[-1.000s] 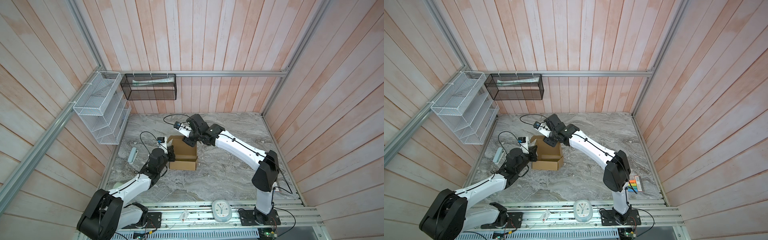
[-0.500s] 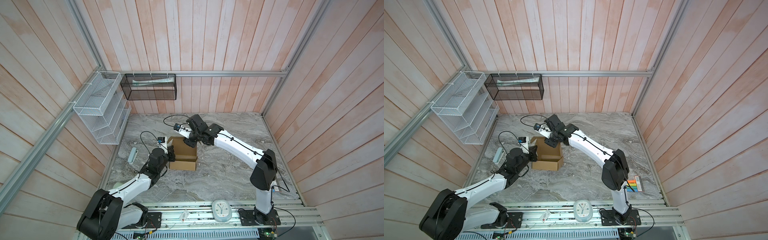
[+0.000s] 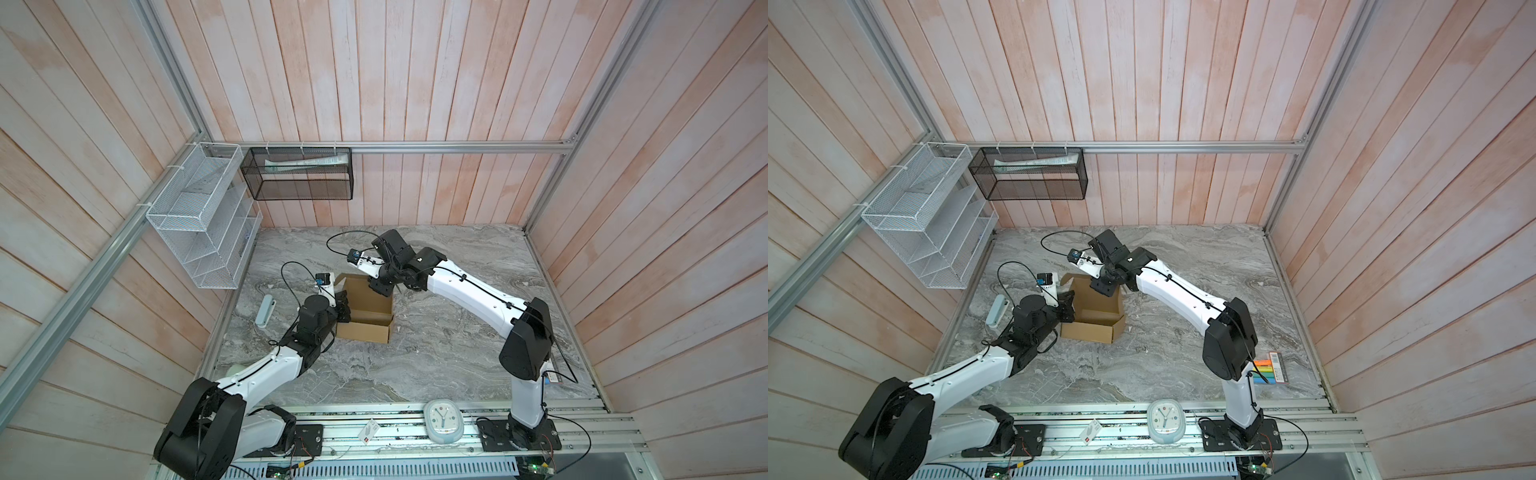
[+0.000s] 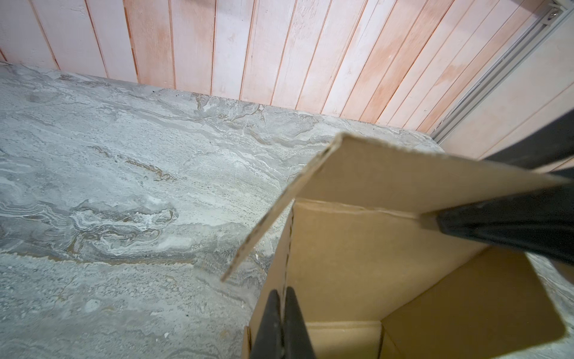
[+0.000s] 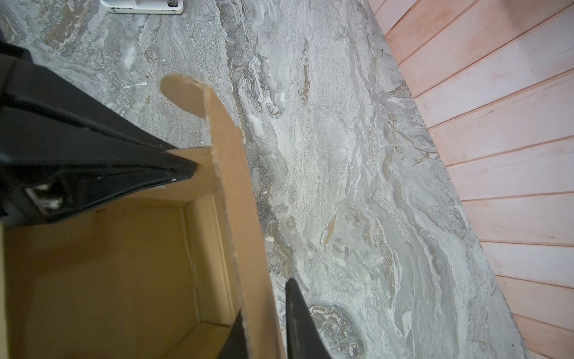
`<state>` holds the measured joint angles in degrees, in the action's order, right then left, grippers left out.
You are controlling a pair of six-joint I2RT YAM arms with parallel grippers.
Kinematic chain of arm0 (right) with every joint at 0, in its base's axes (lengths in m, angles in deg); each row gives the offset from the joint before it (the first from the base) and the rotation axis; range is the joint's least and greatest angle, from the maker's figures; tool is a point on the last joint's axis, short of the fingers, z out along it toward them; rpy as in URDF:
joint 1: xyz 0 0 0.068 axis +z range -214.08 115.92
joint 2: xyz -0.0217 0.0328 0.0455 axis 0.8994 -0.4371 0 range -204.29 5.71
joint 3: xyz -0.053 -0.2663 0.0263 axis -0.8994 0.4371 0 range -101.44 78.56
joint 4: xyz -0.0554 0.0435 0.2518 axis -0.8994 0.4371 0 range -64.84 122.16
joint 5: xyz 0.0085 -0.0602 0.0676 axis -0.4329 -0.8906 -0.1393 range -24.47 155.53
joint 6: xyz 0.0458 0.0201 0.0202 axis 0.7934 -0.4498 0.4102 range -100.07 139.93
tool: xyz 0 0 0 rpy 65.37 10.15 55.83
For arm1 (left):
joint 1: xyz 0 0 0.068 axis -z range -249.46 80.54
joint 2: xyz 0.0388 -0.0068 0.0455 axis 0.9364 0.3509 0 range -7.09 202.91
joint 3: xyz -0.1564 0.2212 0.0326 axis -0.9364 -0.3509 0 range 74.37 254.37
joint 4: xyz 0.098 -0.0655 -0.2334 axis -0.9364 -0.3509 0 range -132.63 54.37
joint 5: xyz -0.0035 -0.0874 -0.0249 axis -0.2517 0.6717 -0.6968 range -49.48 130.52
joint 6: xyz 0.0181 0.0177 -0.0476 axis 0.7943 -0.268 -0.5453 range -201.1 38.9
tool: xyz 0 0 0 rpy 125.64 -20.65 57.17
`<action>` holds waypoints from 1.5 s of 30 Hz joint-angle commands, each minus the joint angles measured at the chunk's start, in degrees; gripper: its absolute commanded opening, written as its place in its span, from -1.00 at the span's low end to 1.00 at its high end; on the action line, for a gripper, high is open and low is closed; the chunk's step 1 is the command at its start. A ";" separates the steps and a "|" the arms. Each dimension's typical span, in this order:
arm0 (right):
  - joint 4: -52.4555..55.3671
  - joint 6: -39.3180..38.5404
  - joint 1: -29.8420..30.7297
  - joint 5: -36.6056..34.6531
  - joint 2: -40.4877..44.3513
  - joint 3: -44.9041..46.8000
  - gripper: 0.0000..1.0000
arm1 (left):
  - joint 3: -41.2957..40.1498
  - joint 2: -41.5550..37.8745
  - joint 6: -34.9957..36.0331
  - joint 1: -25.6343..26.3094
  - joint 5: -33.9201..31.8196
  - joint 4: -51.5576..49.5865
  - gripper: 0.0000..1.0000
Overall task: Assemble paper box
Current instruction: Close the paper box at the center of the table.
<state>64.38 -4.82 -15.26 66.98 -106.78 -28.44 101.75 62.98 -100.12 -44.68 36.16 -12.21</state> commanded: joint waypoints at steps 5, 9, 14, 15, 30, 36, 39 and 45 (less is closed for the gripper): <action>2.57 -0.65 0.06 0.74 -0.41 -1.49 -0.70 | 1.45 0.35 -0.31 0.19 -2.04 -2.31 -0.88; 2.53 -1.02 0.40 0.65 -0.36 -1.07 -0.72 | 1.57 -0.26 -0.81 0.19 -2.62 -3.16 -0.79; 2.61 -1.18 0.58 0.44 -0.52 -0.98 -0.74 | 1.98 -1.13 -0.88 0.19 -3.24 -4.25 -0.64; 2.64 -1.25 0.58 0.35 -0.58 -0.97 -0.74 | 2.06 -1.30 -0.84 0.19 -3.29 -4.42 -0.62; 2.66 -1.91 0.67 -0.28 -0.72 -0.75 -0.82 | 2.86 -2.29 -1.32 0.01 -4.06 -6.17 -0.43; 2.65 -2.22 0.72 -0.47 -0.76 -0.64 -0.84 | 3.05 -2.78 -1.37 -0.14 -4.33 -6.76 -0.37; 2.60 -2.31 0.73 -0.64 -0.72 -0.58 -0.85 | 3.20 -3.12 -1.38 -0.25 -4.43 -7.09 -0.36; 2.53 -2.32 0.74 -0.67 -0.80 -0.46 -0.85 | 3.37 -3.96 -1.74 -0.66 -4.60 -8.22 -0.32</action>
<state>65.73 -6.92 -15.00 66.70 -106.80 -28.42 103.43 60.26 -101.48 -44.90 32.55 -19.60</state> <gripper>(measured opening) 0.075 0.339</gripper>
